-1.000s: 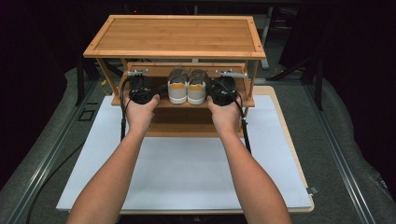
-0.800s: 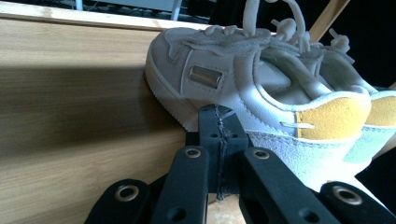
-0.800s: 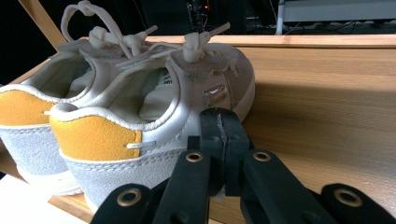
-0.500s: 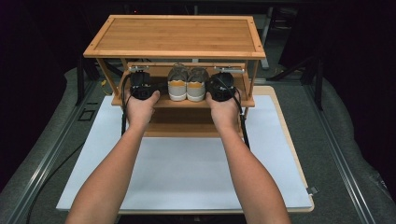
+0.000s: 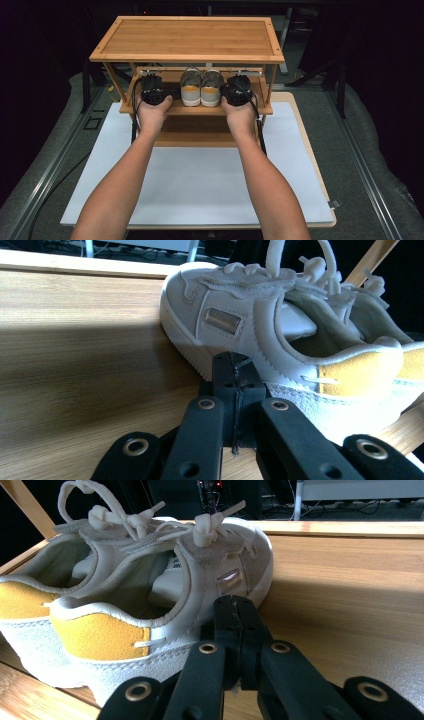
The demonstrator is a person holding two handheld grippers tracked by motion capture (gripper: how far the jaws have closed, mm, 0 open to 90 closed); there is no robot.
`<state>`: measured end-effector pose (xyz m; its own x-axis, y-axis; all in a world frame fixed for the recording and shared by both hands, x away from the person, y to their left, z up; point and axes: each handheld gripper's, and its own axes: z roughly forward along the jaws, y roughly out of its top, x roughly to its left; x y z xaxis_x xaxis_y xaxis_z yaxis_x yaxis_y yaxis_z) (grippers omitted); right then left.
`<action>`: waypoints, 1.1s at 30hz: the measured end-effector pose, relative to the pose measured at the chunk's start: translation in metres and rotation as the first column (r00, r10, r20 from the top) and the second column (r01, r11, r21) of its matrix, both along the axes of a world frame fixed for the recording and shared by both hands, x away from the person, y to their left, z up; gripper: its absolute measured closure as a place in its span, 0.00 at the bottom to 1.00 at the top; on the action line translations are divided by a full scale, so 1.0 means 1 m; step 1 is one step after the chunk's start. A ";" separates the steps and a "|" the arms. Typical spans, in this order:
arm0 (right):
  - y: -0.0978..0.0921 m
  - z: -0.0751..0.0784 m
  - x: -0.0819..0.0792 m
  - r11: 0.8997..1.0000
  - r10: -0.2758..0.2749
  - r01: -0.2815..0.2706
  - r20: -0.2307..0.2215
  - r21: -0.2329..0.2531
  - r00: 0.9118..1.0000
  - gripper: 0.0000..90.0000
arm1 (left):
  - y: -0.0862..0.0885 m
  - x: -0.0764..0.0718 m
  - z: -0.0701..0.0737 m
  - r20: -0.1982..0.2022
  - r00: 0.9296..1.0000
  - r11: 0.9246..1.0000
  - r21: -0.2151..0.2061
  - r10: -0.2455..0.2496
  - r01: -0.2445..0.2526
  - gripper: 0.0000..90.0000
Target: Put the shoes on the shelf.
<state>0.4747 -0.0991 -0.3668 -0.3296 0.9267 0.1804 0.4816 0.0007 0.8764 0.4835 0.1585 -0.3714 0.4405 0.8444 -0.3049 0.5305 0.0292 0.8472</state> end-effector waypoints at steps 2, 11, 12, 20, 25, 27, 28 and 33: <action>0.000 0.000 0.001 1.000 0.003 -0.003 -0.001 0.004 1.000 1.00 | -0.001 0.001 0.000 0.003 1.000 1.000 0.008 0.012 -0.012 1.00; 0.002 -0.001 0.000 0.999 -0.031 0.031 0.005 0.008 0.999 1.00 | 0.001 -0.002 0.001 0.016 1.000 1.000 -0.012 0.012 -0.012 1.00; 0.001 -0.001 0.000 1.000 -0.029 0.029 0.001 0.011 1.000 1.00 | 0.002 -0.003 0.002 0.013 1.000 1.000 -0.015 0.003 -0.003 1.00; -0.010 0.004 -0.012 0.999 -0.047 0.047 0.029 0.002 0.998 1.00 | 0.014 -0.010 0.002 0.019 1.000 0.999 -0.029 0.019 -0.019 1.00; -0.013 0.004 -0.024 1.000 -0.025 0.025 0.055 0.006 0.998 1.00 | 0.012 -0.022 0.000 0.028 0.999 0.999 -0.028 -0.023 0.023 1.00; -0.015 0.002 -0.030 1.000 -0.019 0.019 0.053 0.004 0.998 1.00 | 0.011 -0.028 -0.002 0.042 0.999 0.999 0.009 -0.034 0.033 1.00; -0.015 0.001 -0.033 1.000 -0.015 0.016 0.059 -0.001 0.998 1.00 | 0.012 -0.031 -0.002 0.051 0.998 0.999 0.016 -0.036 0.035 1.00; -0.022 -0.002 -0.050 1.000 0.013 -0.011 0.071 -0.023 0.997 1.00 | 0.021 -0.045 0.000 0.070 0.996 0.999 0.012 -0.048 0.048 1.00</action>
